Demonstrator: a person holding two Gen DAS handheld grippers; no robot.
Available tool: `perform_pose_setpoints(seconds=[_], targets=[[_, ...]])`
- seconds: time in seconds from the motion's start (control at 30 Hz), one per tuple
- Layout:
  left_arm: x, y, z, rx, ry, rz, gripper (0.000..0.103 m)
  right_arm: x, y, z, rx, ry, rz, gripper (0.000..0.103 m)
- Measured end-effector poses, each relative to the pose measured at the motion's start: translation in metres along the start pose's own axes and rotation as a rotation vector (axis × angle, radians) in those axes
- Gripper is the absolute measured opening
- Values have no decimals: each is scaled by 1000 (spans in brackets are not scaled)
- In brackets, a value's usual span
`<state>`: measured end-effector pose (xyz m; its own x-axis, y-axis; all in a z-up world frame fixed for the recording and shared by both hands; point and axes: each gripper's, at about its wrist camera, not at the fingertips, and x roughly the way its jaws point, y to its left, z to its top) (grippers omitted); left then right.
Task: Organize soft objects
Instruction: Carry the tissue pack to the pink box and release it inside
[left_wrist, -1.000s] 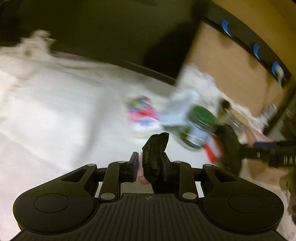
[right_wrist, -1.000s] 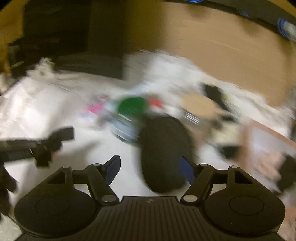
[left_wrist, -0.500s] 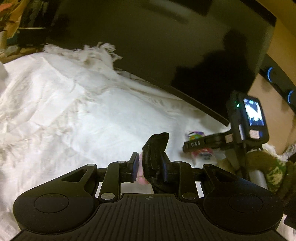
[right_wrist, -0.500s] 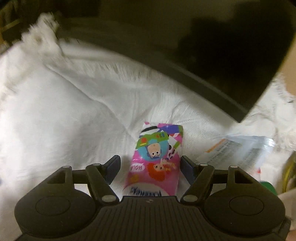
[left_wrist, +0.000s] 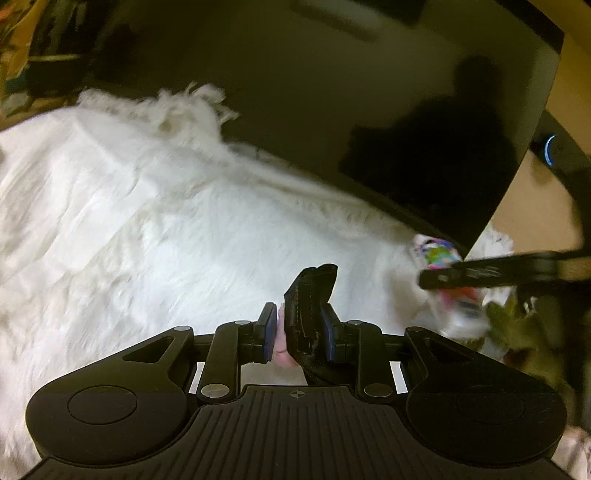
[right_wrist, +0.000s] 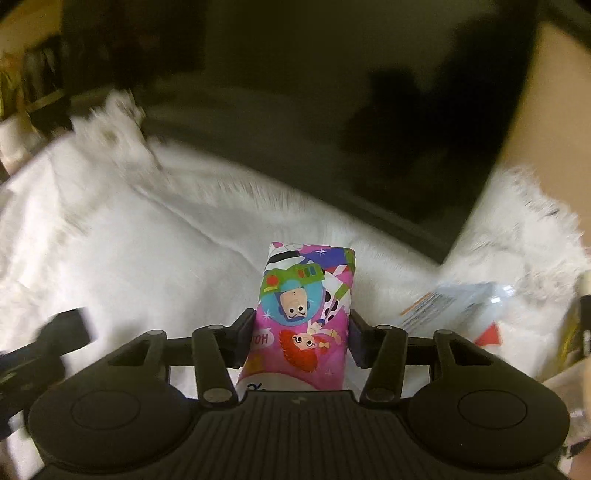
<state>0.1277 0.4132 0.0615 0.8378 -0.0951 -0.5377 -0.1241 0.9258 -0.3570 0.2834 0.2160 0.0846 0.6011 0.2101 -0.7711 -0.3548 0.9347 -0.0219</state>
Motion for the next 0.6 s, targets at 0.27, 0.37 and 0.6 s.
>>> perform_pose_setpoints(seconds=[0.27,0.37,0.6], targets=[[5,-89,22,104,-38,-180,28,-120,-77,-25,37,-185,-60,51],[8,-149,14,183,-10,-317,28,-163,-128,-43,90,-228,-143,51],[23,-305,-4,323,97,-652,29,-226,-256,-113,234,-252,-368,51]])
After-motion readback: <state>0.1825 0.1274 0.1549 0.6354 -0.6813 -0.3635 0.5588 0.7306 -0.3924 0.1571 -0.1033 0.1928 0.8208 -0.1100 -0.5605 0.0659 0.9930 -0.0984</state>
